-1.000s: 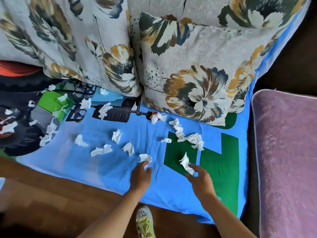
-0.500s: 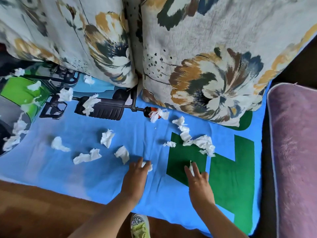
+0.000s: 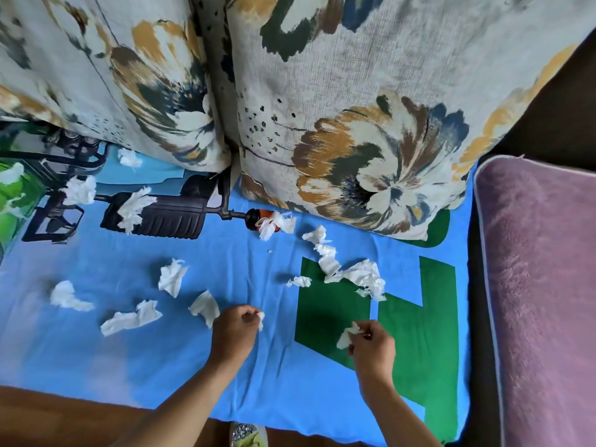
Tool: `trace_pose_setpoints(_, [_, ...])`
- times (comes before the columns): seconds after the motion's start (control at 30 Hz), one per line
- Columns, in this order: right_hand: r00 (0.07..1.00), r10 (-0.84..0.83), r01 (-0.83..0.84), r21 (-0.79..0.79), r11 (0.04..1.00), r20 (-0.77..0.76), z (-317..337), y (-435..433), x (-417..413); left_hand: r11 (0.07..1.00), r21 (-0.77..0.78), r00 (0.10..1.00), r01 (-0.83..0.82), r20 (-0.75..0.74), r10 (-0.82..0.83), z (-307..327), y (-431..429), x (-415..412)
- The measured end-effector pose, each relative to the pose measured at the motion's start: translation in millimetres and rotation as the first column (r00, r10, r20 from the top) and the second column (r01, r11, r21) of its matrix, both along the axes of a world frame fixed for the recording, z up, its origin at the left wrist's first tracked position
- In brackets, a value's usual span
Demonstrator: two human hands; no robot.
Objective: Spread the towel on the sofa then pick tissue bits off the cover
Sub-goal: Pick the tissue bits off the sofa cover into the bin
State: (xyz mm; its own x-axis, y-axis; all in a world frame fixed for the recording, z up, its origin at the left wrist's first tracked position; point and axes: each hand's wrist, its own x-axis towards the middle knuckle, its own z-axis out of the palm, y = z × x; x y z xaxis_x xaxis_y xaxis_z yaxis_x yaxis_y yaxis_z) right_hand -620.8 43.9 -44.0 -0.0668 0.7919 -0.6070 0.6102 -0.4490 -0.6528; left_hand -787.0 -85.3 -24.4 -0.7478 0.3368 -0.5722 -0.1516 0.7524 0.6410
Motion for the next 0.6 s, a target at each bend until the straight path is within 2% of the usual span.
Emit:
trace_pose_setpoints(0.07, [0.998,-0.053,0.054,0.039,0.998,-0.039,4.3,12.6,-1.3,0.997,0.03,0.996,0.07,-0.05,-0.068,2.5,9.3,3.7])
trace_pose_setpoints(0.13, [0.999,-0.005,0.009,0.098,0.995,-0.036,8.3,27.2,-5.1,0.981,0.065,0.975,0.185,-0.139,-0.175,3.4,20.9,7.3])
trace_pose_setpoints(0.2, [0.995,0.096,-0.096,0.179,0.979,0.006,9.5,42.9,-9.8,0.952,0.078,0.934,0.296,-0.232,-0.272,2.7,34.8,11.2])
trace_pose_setpoints(0.3, [0.944,0.303,-0.327,0.278,0.903,0.128,8.5,65.9,-15.5,0.884,-0.024,0.818,0.466,-0.369,-0.441,-0.3,56.0,12.9])
trace_pose_setpoints(0.37, [0.853,0.471,-0.521,0.317,0.792,0.225,5.8,77.7,-18.4,0.809,-0.164,0.721,0.564,-0.381,-0.579,-5.5,68.4,12.7])
trace_pose_setpoints(0.43, [0.667,0.639,-0.742,0.265,0.615,0.383,0.5,85.7,-20.6,0.74,-0.279,0.666,0.612,-0.324,-0.672,-9.0,78.1,11.4])
trace_pose_setpoints(0.5, [0.5,0.727,-0.86,0.175,0.479,0.471,-5.0,89.3,-23.2,0.691,-0.345,0.631,0.635,-0.284,-0.722,-11.3,83.5,11.5])
trace_pose_setpoints(0.53, [0.45,0.752,-0.887,0.146,0.437,0.481,-7.7,91.3,-23.4,0.681,-0.371,0.618,0.631,-0.291,-0.731,-12.5,85.7,12.5])
trace_pose_setpoints(0.6, [0.431,0.764,-0.901,0.177,0.397,0.48,-9.6,92.5,-22.5,0.66,-0.423,0.578,0.621,-0.322,-0.75,-13.8,85.8,14.9])
